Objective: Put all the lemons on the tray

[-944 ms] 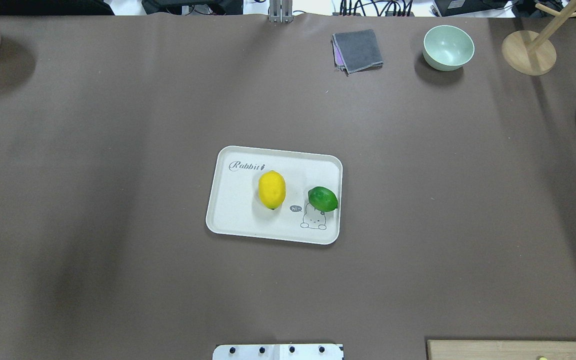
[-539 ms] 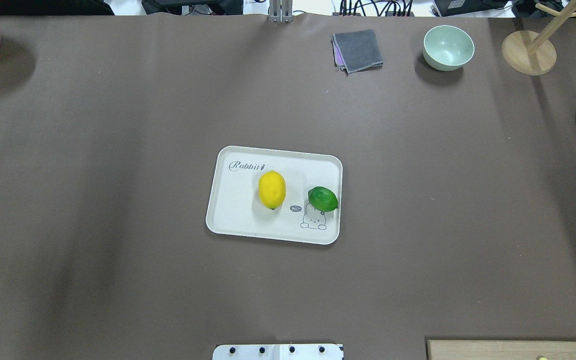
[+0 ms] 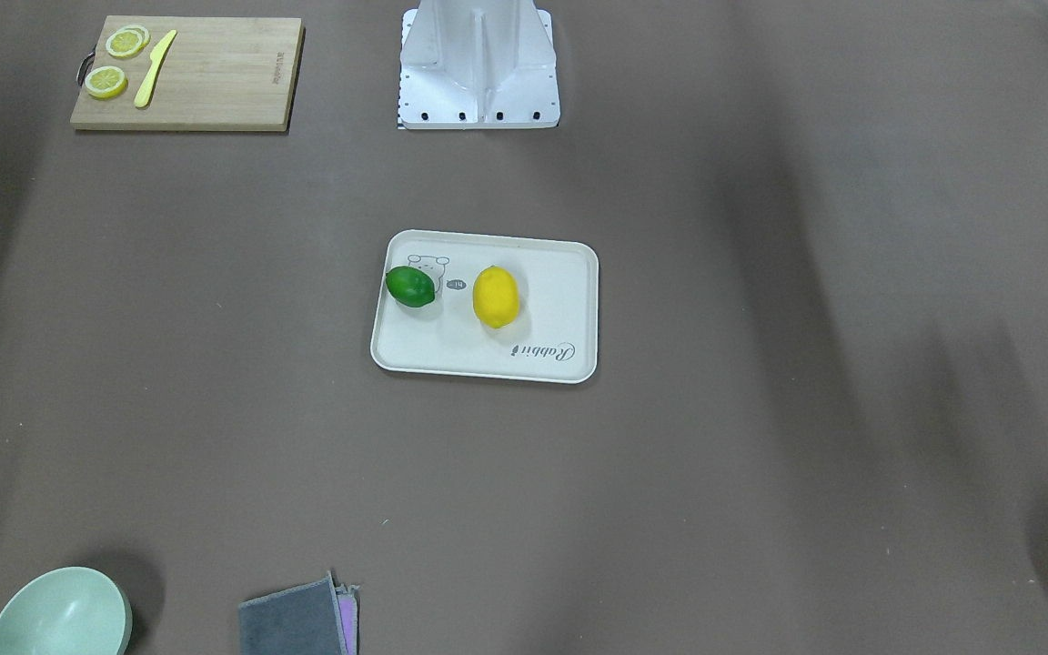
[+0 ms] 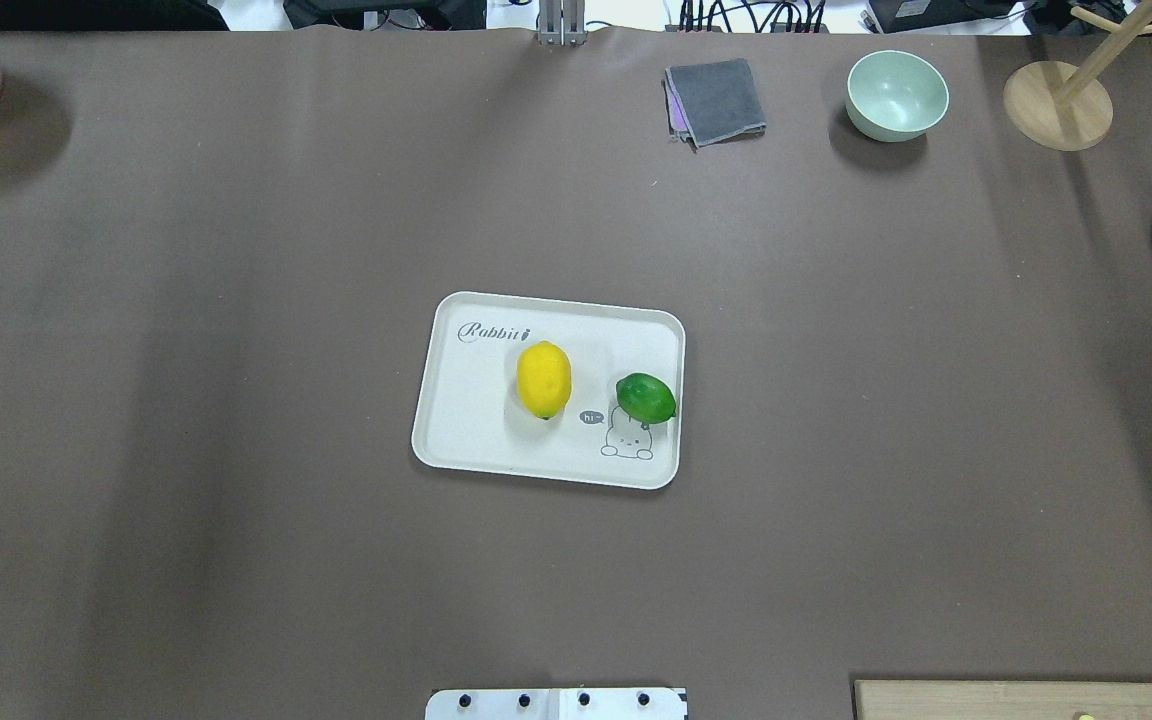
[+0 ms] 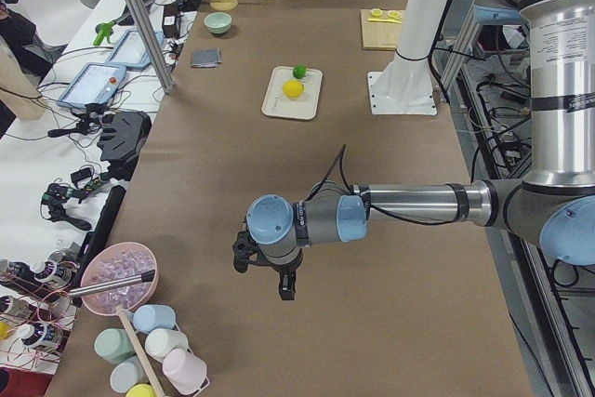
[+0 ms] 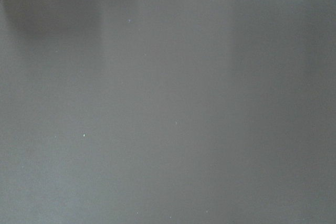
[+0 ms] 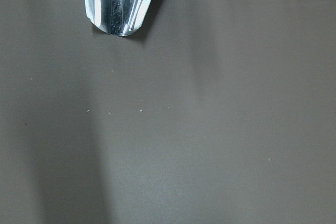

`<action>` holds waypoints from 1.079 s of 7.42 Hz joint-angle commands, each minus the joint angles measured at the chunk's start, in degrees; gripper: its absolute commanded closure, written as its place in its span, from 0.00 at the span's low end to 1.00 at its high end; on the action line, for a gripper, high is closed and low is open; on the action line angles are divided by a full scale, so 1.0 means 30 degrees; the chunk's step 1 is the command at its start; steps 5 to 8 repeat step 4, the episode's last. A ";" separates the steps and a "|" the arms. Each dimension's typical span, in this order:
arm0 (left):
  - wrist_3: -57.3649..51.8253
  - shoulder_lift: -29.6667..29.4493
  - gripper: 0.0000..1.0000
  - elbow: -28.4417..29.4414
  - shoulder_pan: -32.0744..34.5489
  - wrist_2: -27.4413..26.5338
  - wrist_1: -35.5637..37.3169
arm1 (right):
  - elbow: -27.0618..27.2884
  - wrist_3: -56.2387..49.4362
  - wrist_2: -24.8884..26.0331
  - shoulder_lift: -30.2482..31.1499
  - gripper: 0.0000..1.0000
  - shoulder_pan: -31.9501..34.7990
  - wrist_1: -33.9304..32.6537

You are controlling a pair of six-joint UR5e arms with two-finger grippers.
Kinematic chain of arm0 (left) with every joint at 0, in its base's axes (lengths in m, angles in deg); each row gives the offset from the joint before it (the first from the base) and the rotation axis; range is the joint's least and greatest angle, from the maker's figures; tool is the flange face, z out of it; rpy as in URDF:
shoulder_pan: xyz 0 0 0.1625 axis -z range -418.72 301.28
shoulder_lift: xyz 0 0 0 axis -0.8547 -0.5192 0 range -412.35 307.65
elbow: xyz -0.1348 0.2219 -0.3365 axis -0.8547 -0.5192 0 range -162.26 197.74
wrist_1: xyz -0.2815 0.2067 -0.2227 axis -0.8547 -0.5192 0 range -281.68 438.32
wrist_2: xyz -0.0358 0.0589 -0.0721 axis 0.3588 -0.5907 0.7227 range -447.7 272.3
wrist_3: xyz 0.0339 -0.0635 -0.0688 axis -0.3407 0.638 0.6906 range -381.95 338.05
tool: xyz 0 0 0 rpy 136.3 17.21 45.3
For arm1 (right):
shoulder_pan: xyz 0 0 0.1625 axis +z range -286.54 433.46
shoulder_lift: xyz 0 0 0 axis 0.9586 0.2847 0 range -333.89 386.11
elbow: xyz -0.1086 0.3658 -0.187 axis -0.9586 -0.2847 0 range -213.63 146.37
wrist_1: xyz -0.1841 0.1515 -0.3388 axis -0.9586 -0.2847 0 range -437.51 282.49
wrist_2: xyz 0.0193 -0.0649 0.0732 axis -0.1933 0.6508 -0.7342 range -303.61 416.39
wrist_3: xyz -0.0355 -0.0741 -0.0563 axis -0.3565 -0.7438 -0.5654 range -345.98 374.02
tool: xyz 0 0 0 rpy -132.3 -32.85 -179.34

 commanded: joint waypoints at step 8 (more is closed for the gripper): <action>-0.0064 0.0018 0.02 -0.0016 -0.0050 -0.0066 0.0100 | 0.0897 0.0145 -0.0653 -0.0353 0.00 0.0013 -0.0086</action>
